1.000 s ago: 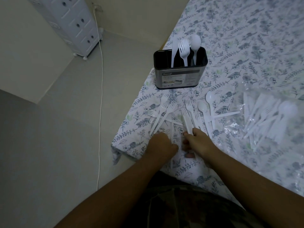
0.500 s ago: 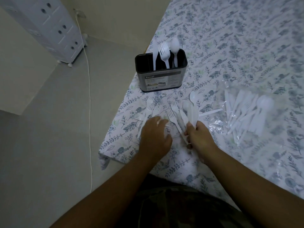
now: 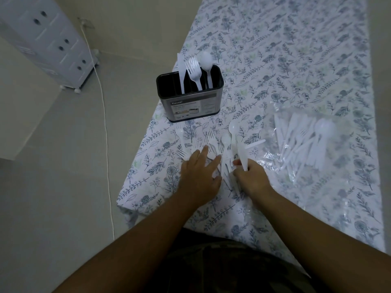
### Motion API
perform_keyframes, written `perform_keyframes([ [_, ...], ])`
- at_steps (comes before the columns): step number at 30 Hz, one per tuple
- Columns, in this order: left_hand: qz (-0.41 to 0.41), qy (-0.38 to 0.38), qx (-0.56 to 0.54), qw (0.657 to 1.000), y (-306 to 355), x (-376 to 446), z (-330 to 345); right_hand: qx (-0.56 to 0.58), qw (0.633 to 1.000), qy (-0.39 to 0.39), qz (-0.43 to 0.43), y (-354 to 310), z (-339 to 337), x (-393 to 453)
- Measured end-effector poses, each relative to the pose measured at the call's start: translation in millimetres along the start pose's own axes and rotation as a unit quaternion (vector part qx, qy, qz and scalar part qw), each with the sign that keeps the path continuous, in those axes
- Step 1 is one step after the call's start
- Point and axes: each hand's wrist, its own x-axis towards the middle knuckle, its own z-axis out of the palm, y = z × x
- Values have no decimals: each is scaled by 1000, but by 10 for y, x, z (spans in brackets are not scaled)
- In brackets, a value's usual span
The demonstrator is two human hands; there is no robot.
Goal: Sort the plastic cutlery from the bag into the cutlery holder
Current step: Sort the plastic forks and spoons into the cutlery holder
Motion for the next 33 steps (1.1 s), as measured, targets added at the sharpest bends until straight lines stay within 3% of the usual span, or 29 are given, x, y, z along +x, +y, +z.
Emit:
perform_keyframes([
  [3,-14,14,49,999,-18,-14,3,-22,1000,-14,-11,-4,-16,7],
  [7,-76,65,25,995,-56,-116,-41,-72,995,-26,-64,37,-37,25],
  [13,12,-7,42,999,31,-51,16,-178,976,-8,-126,97,10,55],
  [20,-24,67,62,996,67,-21,-3,-318,935,-1,-157,24,61,52],
  [23,18,48,84,995,27,-8,40,-318,937,-7,-147,20,74,65],
  [25,-3,41,91,995,-7,-11,71,-299,946,-20,-127,28,49,72],
  [30,-16,127,62,990,-148,83,88,-215,972,-37,-85,52,-25,5],
  [33,-43,142,24,989,-161,133,68,-160,985,-30,-60,50,-64,-48],
])
